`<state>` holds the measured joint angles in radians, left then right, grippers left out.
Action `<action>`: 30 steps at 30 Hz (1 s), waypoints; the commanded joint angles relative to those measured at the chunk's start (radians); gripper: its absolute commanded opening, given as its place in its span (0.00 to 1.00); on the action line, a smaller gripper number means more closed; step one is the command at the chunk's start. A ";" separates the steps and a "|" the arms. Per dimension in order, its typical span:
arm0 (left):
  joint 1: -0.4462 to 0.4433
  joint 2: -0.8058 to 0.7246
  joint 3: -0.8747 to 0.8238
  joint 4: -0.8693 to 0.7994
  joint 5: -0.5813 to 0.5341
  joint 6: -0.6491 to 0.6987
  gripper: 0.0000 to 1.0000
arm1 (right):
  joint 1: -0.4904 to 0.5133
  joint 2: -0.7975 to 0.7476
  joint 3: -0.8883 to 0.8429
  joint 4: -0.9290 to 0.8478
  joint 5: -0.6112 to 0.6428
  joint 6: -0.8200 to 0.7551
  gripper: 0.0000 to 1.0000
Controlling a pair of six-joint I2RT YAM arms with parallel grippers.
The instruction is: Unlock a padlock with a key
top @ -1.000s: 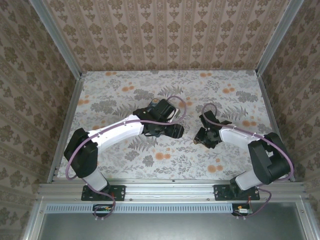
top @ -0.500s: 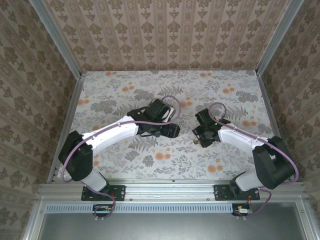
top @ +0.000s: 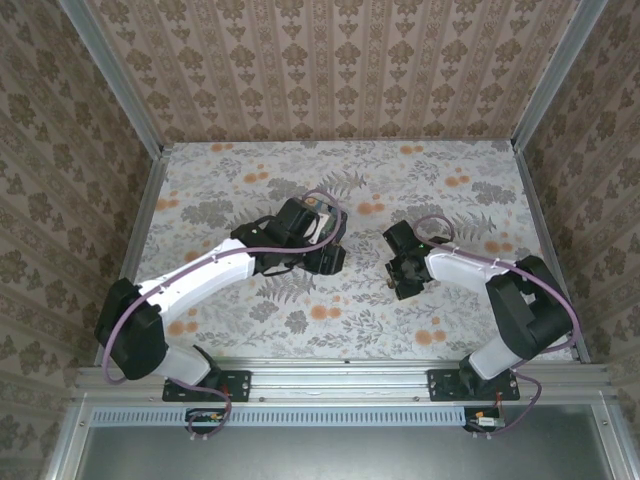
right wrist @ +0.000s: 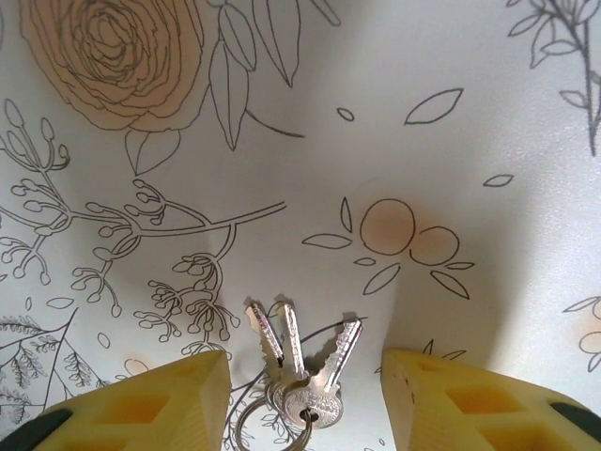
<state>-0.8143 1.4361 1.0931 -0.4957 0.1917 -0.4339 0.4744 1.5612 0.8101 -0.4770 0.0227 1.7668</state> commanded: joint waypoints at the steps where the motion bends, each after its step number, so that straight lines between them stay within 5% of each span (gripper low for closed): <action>1: 0.019 -0.038 -0.020 0.004 0.020 0.026 0.75 | -0.017 0.064 0.017 0.001 0.008 0.014 0.46; 17: 0.054 -0.123 -0.016 -0.052 -0.037 0.086 0.76 | -0.071 0.111 -0.029 -0.048 -0.011 -0.179 0.15; 24: 0.055 -0.115 -0.005 -0.067 -0.035 0.089 0.75 | -0.088 0.104 0.077 -0.070 0.036 -0.457 0.00; 30: 0.053 -0.107 0.005 -0.073 -0.038 0.084 0.75 | -0.102 0.059 0.114 -0.063 0.025 -0.692 0.00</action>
<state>-0.7639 1.3285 1.0756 -0.5461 0.1654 -0.3653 0.3786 1.6299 0.9009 -0.5411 0.0010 1.2461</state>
